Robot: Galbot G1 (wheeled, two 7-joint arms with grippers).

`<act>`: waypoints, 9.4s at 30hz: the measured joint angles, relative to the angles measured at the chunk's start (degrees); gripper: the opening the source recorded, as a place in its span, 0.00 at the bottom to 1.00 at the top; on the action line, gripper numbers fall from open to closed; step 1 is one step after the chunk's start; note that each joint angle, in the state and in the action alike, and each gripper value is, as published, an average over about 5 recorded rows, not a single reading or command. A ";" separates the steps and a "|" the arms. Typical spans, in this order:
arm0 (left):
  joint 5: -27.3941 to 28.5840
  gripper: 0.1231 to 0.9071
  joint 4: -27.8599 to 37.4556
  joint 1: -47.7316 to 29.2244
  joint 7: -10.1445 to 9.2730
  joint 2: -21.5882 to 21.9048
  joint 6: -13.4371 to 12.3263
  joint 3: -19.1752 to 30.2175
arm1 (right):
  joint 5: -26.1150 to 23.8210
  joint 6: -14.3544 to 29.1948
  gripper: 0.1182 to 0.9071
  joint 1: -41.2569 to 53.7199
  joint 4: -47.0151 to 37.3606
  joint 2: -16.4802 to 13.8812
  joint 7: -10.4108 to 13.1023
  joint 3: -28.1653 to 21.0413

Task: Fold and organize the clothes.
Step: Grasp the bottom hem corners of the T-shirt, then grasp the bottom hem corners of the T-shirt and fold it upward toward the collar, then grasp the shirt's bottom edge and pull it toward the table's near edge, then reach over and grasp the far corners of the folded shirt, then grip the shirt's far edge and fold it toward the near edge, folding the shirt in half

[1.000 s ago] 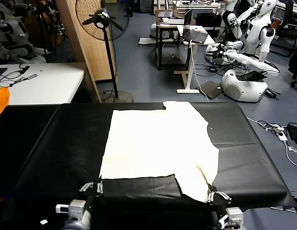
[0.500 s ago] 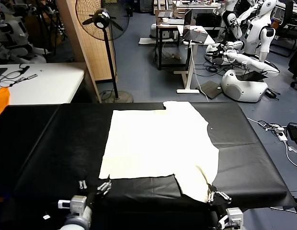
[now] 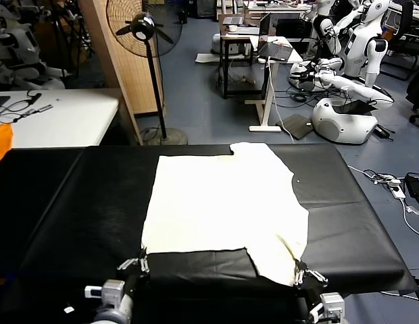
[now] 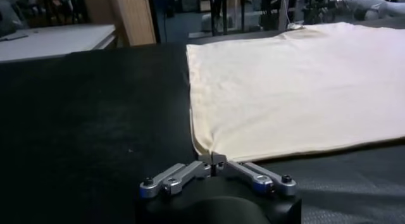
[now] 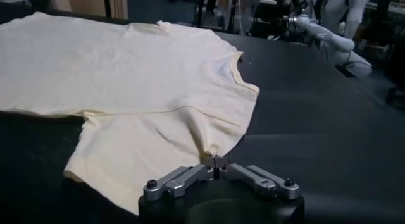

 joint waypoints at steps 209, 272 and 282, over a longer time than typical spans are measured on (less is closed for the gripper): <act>-30.88 0.86 30.29 -43.42 -6.58 23.57 6.46 13.66 | 25.71 -7.96 0.86 75.31 -58.03 -10.24 -15.67 -33.78; -27.67 0.01 7.49 -22.02 -1.82 28.80 2.89 3.37 | 20.33 -5.39 0.00 34.16 -15.71 -22.37 -10.80 -8.38; -26.47 0.01 4.07 -14.26 -0.74 26.86 3.07 0.66 | 16.55 -5.78 0.00 23.32 -11.23 -20.43 -11.35 -2.97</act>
